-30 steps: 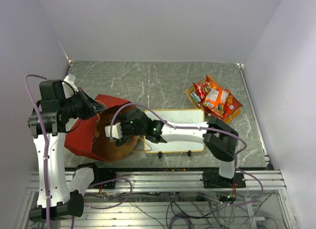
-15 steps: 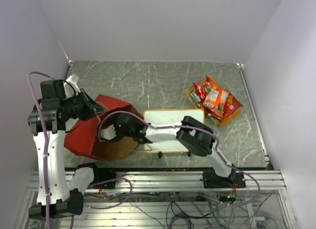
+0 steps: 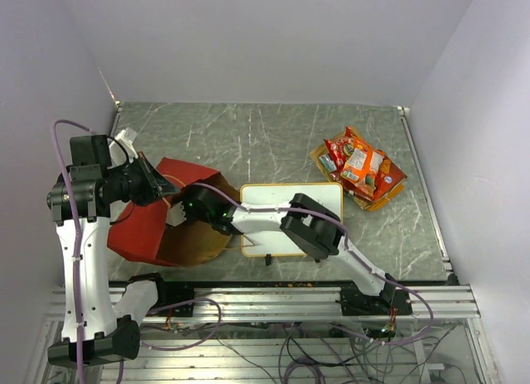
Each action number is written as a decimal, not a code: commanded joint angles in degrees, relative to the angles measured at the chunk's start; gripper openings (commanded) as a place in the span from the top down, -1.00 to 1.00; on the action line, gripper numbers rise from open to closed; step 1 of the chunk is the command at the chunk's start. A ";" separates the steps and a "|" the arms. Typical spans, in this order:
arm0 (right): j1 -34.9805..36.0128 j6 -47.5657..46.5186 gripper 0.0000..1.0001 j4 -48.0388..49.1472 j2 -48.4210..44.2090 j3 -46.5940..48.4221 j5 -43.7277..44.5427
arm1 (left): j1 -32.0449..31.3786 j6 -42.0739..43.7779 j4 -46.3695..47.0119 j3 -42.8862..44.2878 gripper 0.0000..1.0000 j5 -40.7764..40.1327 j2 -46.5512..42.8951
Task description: Take the snacks out of the paper bag
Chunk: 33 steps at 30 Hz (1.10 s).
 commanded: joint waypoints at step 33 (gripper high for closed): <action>-2.39 24.68 1.00 -10.62 -47.58 -27.92 -15.46 | -0.34 -11.53 3.42 -5.00 0.86 -14.92 -9.65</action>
